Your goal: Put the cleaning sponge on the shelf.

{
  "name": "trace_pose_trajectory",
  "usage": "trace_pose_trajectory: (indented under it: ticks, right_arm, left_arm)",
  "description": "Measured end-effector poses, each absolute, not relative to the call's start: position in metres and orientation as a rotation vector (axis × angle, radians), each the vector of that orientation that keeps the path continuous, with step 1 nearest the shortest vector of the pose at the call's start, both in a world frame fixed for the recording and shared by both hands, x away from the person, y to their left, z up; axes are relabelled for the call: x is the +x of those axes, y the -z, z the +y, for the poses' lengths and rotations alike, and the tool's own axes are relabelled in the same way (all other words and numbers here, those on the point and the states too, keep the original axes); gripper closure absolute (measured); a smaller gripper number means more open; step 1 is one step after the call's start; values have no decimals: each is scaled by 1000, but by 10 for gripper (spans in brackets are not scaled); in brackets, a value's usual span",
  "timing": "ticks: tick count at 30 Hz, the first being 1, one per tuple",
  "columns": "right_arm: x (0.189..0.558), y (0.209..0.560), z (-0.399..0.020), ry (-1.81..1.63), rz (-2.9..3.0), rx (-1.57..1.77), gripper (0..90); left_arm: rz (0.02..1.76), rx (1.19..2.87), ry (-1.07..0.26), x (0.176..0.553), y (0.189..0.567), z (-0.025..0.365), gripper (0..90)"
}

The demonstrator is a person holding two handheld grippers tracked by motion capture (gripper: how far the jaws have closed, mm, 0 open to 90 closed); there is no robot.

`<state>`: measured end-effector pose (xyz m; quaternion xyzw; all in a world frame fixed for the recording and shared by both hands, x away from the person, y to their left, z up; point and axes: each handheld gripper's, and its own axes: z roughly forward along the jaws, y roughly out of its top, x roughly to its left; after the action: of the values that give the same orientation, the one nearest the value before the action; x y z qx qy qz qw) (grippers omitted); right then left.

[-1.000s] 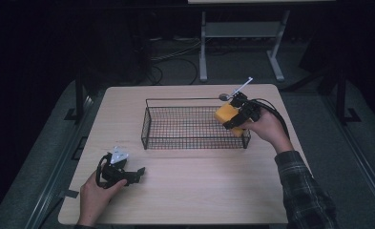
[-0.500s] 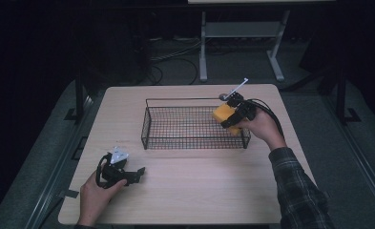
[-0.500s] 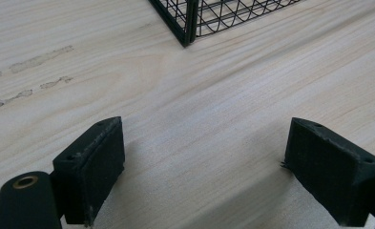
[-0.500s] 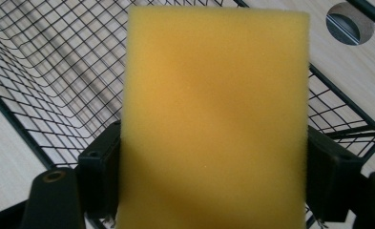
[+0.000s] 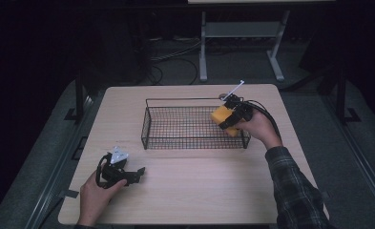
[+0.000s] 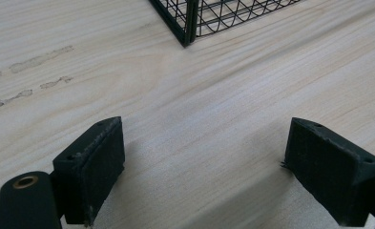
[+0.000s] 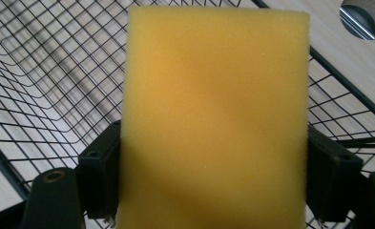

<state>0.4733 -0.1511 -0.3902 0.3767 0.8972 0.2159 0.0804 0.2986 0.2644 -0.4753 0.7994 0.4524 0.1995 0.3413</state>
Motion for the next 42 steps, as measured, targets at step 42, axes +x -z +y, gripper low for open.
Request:
trace_pose_trajectory:
  ticks: [42]
  right_arm:
    - [476,423,-140,-482,2758,1081,215]
  left_arm:
    - [1176,2080,-521,299,475,264,126]
